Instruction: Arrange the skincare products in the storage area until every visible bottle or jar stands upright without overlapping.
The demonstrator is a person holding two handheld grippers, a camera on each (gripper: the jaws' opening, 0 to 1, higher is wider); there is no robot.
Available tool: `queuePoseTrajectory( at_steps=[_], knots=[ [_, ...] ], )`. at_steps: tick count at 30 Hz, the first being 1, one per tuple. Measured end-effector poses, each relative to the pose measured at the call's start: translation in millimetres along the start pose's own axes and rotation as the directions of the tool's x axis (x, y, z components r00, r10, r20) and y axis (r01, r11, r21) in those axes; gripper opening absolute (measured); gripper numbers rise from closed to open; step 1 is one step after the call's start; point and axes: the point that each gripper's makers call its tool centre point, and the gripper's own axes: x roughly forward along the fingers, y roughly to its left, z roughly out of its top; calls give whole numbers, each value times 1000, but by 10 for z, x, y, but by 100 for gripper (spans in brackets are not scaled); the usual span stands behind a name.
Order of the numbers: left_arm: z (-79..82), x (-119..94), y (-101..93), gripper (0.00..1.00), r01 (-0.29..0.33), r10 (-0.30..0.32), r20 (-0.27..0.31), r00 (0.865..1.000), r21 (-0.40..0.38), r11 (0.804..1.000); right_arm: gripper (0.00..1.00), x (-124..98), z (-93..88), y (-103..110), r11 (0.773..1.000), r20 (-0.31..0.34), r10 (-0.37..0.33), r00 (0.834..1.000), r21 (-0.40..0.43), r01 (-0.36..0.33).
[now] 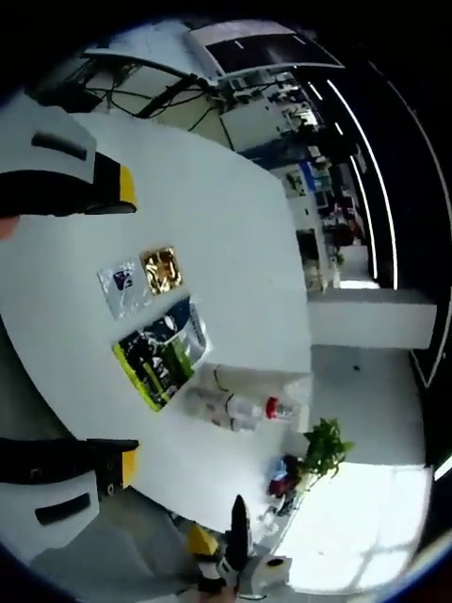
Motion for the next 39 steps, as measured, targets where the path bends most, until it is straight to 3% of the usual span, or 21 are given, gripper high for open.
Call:
queuePoseTrajectory(
  at_steps=[2, 6, 10, 39],
  knots=[
    [-19, 14, -10, 97, 17, -17, -8, 1000, -43, 999, 89, 5, -7, 13, 1000, -5, 4, 1000, -6, -4],
    [-9, -23, 135, 97, -17, 21, 25, 999, -139, 990, 89, 14, -22, 30, 1000, -13, 11, 1000, -7, -11],
    [-38, -40, 177, 97, -27, 31, 19, 999, -158, 987, 89, 18, -46, 39, 1000, -26, 11, 1000, -11, -11],
    [-53, -27, 134, 97, -20, 22, 8, 1000, -166, 986, 88, 23, -69, 39, 1000, -42, 8, 999, -28, -10]
  ],
)
